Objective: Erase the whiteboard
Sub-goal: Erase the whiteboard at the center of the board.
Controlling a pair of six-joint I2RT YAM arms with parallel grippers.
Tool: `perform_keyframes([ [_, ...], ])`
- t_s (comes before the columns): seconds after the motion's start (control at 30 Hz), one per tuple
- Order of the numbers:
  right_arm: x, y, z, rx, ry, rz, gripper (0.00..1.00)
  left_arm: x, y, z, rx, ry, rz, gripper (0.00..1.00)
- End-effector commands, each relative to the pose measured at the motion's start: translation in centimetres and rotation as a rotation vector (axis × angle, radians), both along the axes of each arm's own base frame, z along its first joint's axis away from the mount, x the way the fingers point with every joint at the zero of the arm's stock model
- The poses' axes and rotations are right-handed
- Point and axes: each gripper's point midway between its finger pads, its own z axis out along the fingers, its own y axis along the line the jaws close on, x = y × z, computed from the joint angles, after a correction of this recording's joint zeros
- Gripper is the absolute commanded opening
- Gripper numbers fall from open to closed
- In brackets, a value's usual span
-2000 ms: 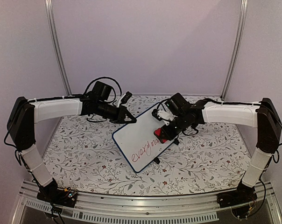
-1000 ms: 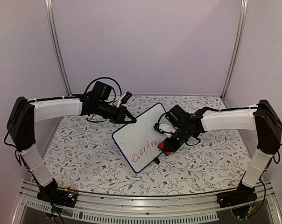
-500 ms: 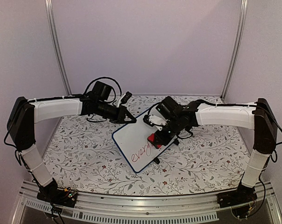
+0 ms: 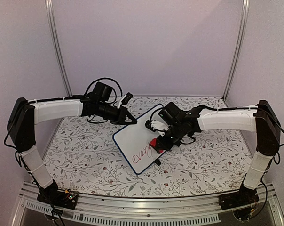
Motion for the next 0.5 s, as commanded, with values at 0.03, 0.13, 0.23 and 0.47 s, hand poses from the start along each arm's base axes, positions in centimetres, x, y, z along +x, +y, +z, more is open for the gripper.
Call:
perform_keyframes([
  [0.03, -1.4, -2.0, -3.3, -0.077, 0.055, -0.024, 0.01, -1.9, -1.4, 1.3, -0.044, -0.013, -0.092, 0.00],
  [0.13, -1.8, -2.8, -4.1, -0.103, 0.063, -0.031, 0.01, -1.9, -1.4, 1.2, -0.042, -0.012, -0.092, 0.00],
  [0.23, -2.2, -3.5, -4.8, -0.125, 0.073, -0.035, 0.01, -1.9, -1.4, 1.2, -0.043, -0.013, -0.092, 0.00],
  [0.47, -2.4, -3.8, -4.8, -0.133, 0.071, -0.032, 0.01, -1.9, -1.4, 1.3, -0.044, -0.013, -0.094, 0.00],
])
